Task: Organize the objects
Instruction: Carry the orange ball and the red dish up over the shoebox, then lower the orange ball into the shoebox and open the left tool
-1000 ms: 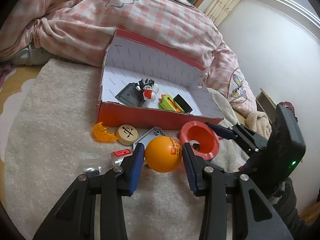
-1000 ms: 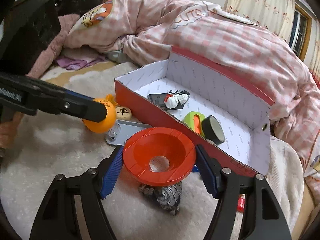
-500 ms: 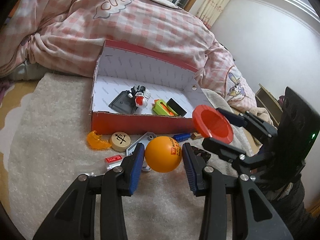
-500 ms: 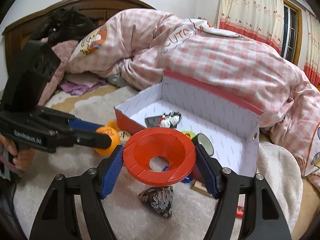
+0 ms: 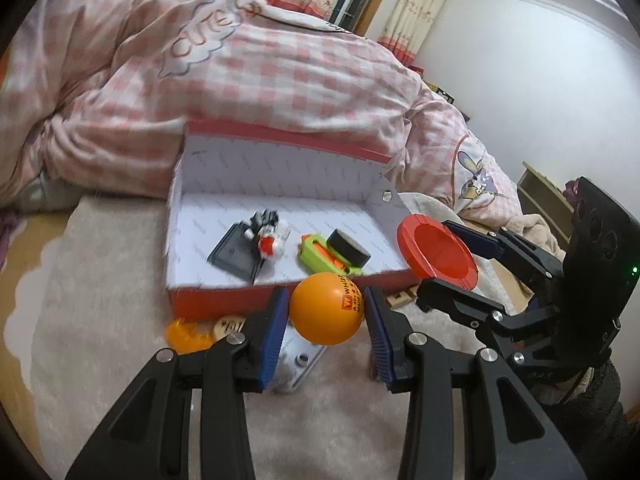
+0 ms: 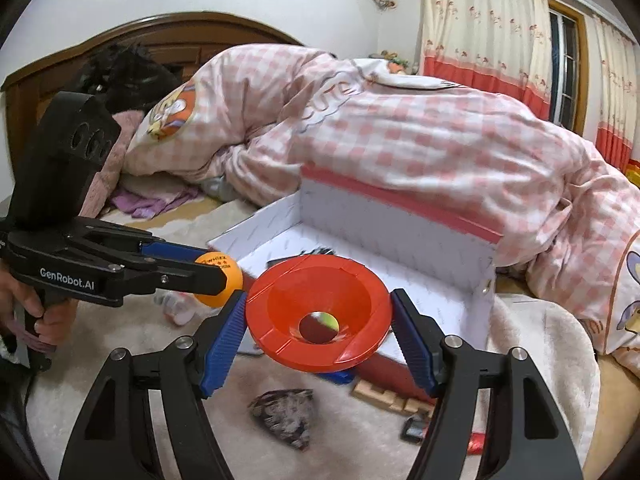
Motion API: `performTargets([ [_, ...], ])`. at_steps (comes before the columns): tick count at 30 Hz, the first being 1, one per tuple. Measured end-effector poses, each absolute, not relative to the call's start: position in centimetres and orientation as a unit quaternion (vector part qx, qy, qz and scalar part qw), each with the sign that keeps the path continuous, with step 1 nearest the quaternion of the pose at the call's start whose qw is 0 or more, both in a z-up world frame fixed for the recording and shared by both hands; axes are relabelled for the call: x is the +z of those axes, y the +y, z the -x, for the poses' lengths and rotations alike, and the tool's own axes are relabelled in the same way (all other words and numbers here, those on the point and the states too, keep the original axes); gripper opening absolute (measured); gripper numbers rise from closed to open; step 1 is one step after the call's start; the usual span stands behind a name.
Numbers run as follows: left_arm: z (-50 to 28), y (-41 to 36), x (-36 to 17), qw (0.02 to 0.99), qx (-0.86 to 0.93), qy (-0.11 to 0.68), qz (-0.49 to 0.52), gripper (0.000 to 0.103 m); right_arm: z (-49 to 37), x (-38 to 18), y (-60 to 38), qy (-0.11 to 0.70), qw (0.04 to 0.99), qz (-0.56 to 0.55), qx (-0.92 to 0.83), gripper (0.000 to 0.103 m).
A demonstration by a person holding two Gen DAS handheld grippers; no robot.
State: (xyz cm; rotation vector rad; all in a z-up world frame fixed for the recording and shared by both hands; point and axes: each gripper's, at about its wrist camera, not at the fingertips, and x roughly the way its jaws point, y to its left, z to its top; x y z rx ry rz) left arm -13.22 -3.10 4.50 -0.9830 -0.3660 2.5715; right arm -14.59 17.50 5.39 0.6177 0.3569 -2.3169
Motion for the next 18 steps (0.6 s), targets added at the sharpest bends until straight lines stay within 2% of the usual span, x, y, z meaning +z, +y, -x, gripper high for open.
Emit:
performTargets([
  [11, 16.7, -2.2, 6.0, 0.179, 0.917, -0.111, 0.338, 0.039, 20.1, 4.3, 20.0, 0.089, 0.316, -0.269, -0.905, 0.072],
  [18, 18.3, -3.1, 4.7, 0.161, 0.916, -0.115, 0.349, 0.039, 21.9, 2.8, 18.7, 0.082, 0.312, -0.277, -0.905, 0.072],
])
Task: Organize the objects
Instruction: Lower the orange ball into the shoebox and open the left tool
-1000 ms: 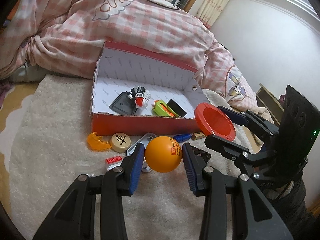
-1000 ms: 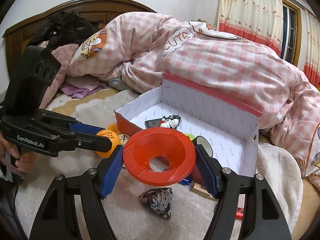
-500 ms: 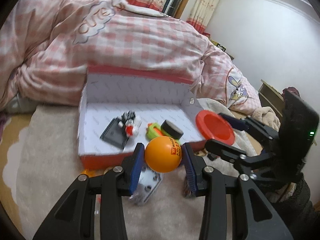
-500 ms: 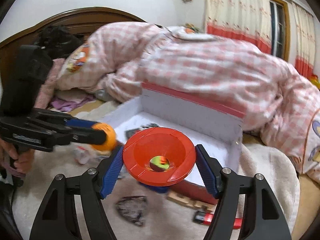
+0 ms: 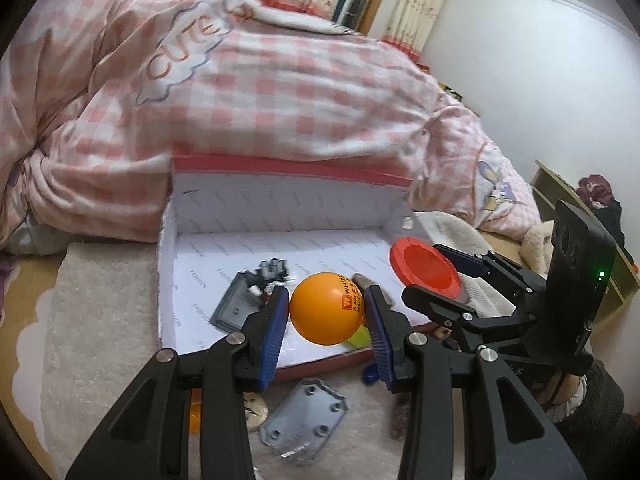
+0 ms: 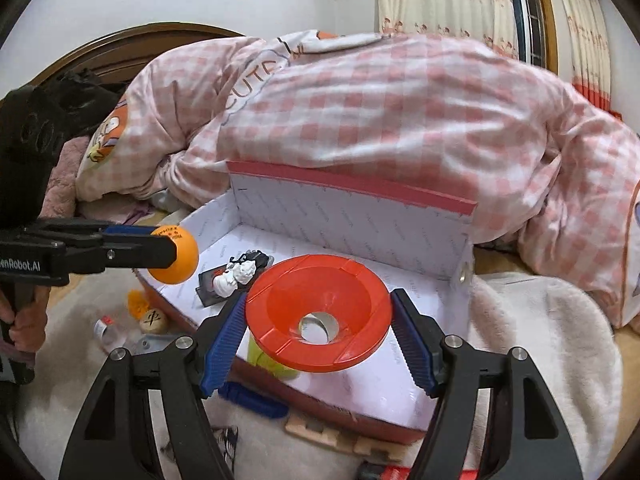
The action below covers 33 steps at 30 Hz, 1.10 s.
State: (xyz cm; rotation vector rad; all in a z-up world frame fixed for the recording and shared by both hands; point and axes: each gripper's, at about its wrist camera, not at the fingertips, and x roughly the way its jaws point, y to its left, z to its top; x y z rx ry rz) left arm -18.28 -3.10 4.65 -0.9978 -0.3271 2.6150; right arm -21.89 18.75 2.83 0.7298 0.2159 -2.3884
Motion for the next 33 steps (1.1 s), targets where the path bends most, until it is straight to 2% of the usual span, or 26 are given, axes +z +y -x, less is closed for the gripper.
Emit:
performTargets([
  [10, 20.0, -5.0, 1.8, 0.113, 0.912, -0.102, 0.380, 0.039, 24.6, 1.1, 19.8, 0.050, 0.263, -0.340, -0.901, 0.072],
  [20, 20.9, -4.3, 1.2, 0.082, 0.912, -0.062, 0.398, 0.039, 24.6, 0.4, 18.0, 0.100, 0.258, -0.355, -0.893, 0.072],
  [33, 21.0, -4.2, 0.7, 0.082, 0.910, -0.056, 0.402, 0.040, 24.8, 0.4, 17.5, 0.114, 0.261, -0.364, -0.887, 0.072],
])
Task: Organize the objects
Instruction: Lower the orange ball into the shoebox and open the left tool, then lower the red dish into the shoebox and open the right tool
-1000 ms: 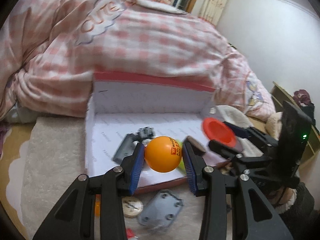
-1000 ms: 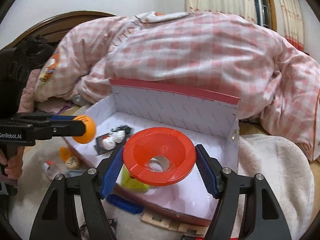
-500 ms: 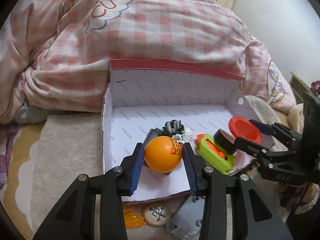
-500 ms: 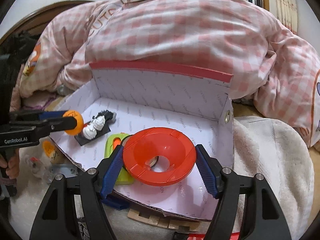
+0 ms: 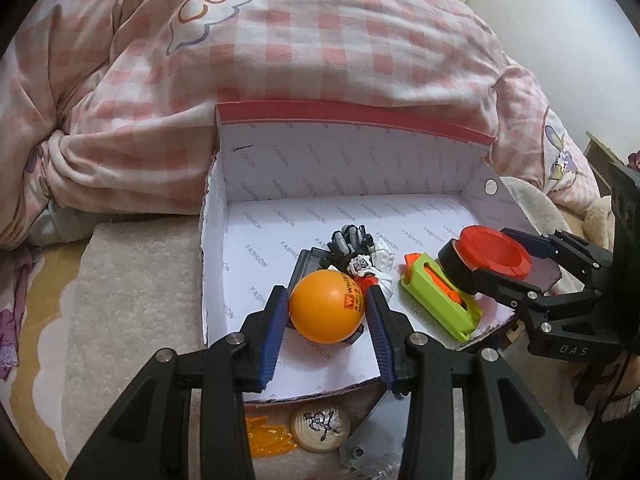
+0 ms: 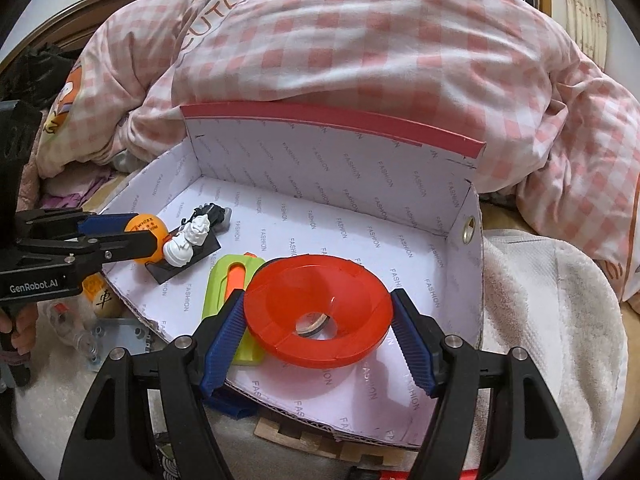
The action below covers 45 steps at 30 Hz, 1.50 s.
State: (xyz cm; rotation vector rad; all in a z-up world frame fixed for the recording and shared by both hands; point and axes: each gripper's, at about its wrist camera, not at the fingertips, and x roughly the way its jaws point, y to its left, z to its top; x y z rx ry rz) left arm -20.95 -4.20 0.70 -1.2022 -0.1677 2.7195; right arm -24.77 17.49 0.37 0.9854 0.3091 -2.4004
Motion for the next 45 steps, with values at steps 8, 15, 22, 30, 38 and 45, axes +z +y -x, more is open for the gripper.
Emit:
performTargets([
  [8, 20.6, -4.0, 1.1, 0.092, 0.914, -0.054, 0.392, 0.062, 24.8, 0.4, 17.4, 0.113, 0.261, -0.365, -0.886, 0.072],
  [15, 20.6, -4.0, 1.4, 0.095, 0.915, -0.057, 0.389, 0.075, 24.7, 0.4, 17.1, 0.120, 0.258, -0.364, -0.887, 0.072],
  [22, 20.0, -4.3, 2.1, 0.099, 0.918, -0.063, 0.378, 0.079, 24.5, 0.7, 17.3, 0.121, 0.259, -0.358, -0.889, 0.077],
  [30, 19.5, -4.8, 2.8, 0.097, 0.925, -0.066, 0.360, 0.079, 24.3, 0.7, 17.4, 0.122, 0.256, -0.355, -0.891, 0.080],
  [38, 19.1, -5.4, 3.4, 0.107, 0.928, -0.075, 0.348, 0.079, 23.8, 1.4, 17.4, 0.113, 0.266, -0.342, -0.894, 0.088],
  [45, 18.8, -5.4, 3.7, 0.115, 0.929, -0.076, 0.343, 0.079, 23.2, 2.1, 17.5, 0.100, 0.273, -0.328, -0.899, 0.088],
])
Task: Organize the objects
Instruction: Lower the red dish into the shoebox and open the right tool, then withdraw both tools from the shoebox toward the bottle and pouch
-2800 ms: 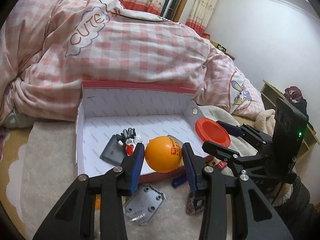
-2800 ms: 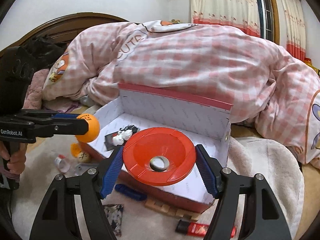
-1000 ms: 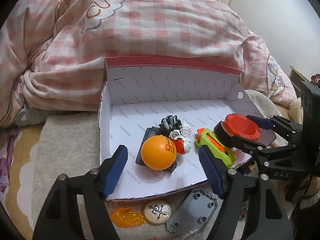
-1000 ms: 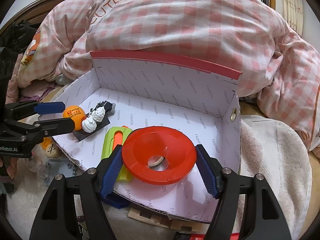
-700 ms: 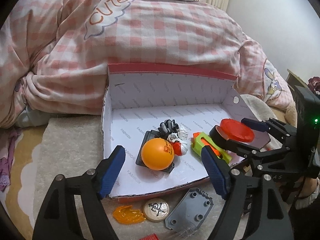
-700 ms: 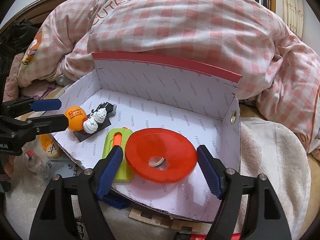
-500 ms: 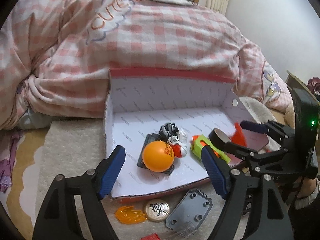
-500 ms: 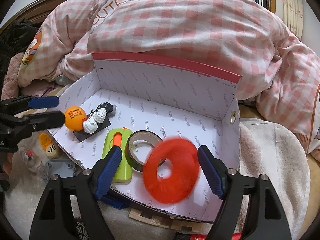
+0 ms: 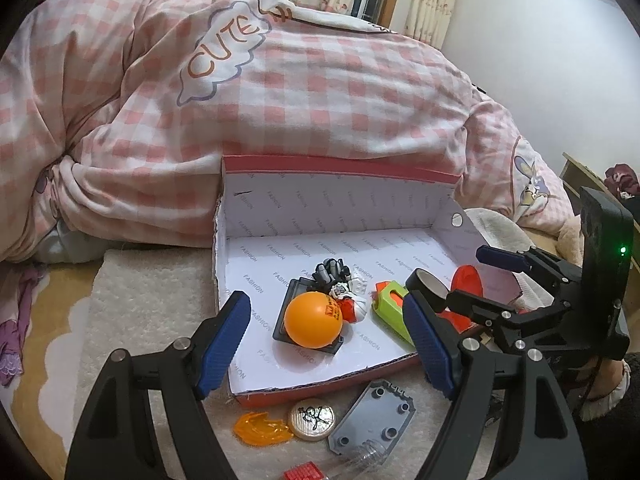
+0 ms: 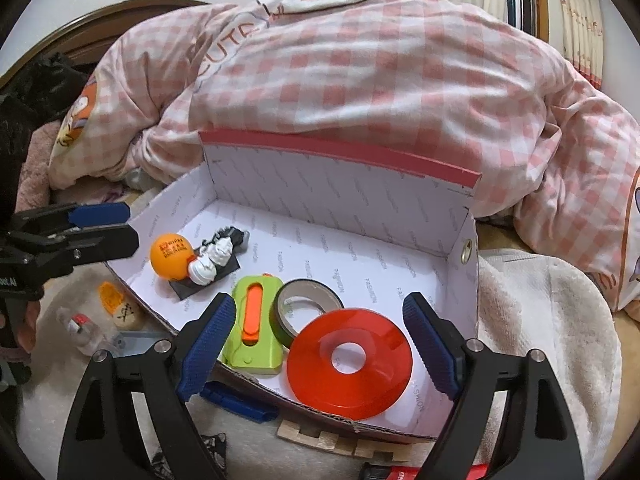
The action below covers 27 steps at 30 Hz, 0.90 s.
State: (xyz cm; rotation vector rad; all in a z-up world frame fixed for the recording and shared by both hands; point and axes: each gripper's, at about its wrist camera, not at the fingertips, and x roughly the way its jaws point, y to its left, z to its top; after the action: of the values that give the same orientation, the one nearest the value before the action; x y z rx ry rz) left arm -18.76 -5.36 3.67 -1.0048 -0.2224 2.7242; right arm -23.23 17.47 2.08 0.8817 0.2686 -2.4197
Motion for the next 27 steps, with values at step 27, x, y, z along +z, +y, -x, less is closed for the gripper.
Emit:
performTargets([
  [27, 13.4, -9.3, 5.9, 0.117, 0.941, -0.072, 0.310, 0.080, 19.2, 4.9, 21.9, 0.047, 0.254, -0.284, -0.923, 0.088],
])
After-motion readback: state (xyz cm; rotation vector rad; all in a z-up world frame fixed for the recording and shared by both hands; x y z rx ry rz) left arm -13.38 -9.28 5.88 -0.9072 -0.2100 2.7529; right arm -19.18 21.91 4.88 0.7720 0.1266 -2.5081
